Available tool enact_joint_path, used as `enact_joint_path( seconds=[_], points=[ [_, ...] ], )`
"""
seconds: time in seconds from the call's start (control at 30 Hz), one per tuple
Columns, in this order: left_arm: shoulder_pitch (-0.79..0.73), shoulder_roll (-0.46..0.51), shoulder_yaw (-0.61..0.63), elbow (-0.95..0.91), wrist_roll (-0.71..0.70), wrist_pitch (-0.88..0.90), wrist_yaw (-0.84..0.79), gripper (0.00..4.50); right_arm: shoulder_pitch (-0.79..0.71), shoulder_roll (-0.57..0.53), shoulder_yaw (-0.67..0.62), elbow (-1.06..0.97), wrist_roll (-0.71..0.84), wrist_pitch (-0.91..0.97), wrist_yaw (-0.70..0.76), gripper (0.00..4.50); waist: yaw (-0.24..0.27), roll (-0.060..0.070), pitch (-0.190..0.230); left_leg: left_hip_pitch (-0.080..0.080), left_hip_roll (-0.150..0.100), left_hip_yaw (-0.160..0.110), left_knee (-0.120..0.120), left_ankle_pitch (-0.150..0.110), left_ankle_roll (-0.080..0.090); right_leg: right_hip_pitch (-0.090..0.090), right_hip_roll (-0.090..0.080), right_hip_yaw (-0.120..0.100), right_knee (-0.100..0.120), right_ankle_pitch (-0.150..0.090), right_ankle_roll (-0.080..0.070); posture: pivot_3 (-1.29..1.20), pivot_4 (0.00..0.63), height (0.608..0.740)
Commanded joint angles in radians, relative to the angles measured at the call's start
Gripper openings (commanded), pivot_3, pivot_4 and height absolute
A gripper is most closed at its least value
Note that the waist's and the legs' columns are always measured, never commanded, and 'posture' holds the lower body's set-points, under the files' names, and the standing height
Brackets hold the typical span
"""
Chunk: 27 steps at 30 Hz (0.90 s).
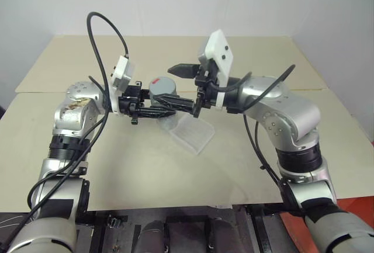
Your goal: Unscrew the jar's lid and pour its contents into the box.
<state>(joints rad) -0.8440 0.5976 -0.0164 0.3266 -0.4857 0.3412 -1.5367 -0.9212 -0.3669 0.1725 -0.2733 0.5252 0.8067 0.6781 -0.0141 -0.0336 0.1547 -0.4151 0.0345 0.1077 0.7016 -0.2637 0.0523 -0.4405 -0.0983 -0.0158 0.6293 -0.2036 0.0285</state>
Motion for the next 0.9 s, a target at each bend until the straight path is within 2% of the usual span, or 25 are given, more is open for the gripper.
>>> enact_joint_path(
  seconds=[0.03,0.9],
  points=[
    [-0.011,0.009,0.007,-0.029,-0.004,-0.021,-0.018,1.91,0.002,-0.035,-0.077,-0.013,-0.004,-0.02,-0.01,4.5,0.0,0.0,0.0,0.0,0.0,0.0,0.0,0.0,0.0,0.0,0.0,0.0,0.0,0.0,0.0,0.0,0.15,0.74],
    [-0.003,0.006,0.012,-0.029,0.003,-0.031,-0.017,1.91,0.06,-0.106,-0.088,-0.119,0.087,-0.024,0.084,4.5,0.0,0.0,0.0,0.0,0.0,0.0,0.0,0.0,0.0,0.0,0.0,0.0,-0.001,0.0,0.0,0.0,0.15,0.74]
  ],
)
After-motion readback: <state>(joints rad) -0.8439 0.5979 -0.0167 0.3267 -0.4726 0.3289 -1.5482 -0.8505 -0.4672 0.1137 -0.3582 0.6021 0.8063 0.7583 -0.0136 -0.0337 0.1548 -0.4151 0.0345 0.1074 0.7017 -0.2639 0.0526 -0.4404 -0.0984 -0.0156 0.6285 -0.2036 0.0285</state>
